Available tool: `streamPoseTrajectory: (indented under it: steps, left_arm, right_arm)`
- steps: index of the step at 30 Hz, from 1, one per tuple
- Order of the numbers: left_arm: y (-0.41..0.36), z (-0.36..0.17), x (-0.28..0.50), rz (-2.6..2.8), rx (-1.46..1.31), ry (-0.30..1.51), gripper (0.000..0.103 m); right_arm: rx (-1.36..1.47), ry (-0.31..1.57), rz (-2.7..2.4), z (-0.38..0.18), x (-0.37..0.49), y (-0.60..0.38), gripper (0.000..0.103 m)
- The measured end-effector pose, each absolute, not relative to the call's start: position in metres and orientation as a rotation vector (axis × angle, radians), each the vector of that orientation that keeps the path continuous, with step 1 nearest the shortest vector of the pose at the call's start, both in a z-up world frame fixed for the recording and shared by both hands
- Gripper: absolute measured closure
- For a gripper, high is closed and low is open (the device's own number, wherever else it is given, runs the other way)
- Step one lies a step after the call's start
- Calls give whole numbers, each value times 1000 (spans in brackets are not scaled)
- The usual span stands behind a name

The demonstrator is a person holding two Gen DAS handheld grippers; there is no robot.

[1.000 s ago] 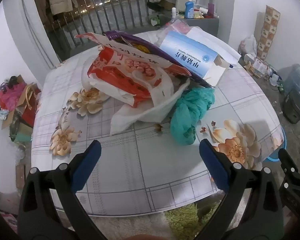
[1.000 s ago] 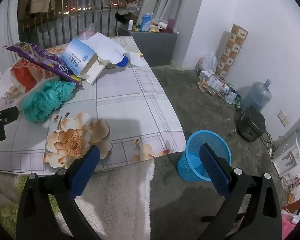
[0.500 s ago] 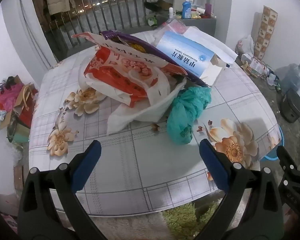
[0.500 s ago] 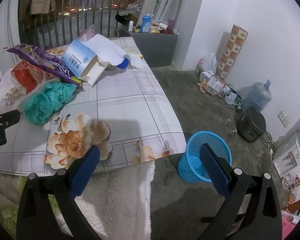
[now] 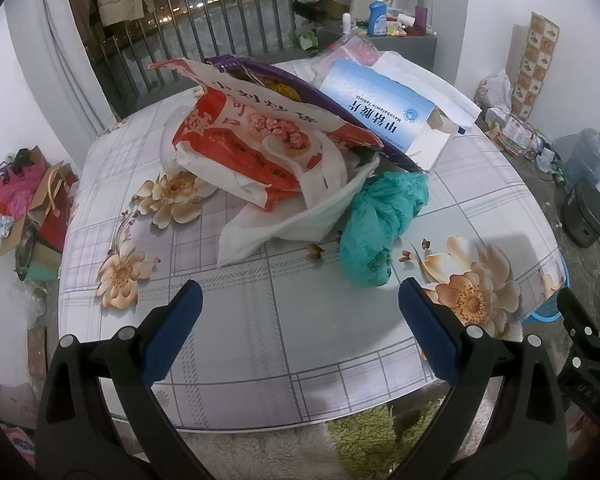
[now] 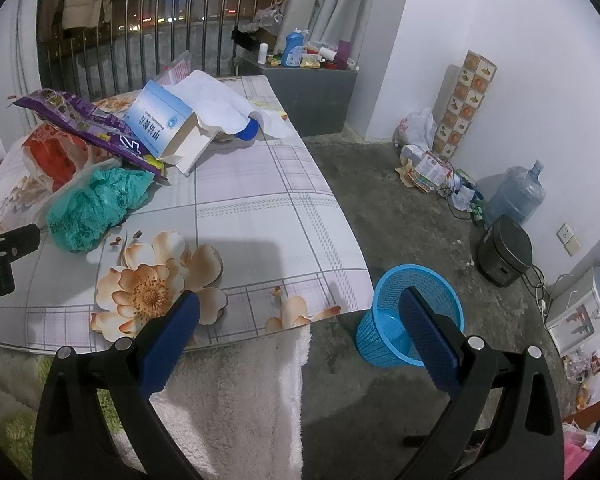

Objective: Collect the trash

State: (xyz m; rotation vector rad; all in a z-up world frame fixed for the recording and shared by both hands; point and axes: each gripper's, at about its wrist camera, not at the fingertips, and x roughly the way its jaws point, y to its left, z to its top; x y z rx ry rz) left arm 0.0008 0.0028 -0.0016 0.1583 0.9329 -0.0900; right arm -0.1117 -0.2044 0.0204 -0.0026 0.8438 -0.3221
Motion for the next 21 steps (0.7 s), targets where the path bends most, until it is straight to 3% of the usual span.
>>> streamPoseTrajectory:
  steps: [21]
  left_arm:
    - [5,-2,1,-89,158,933,9]
  right_arm:
    - [-1,841,-321,22,-110,-205,6]
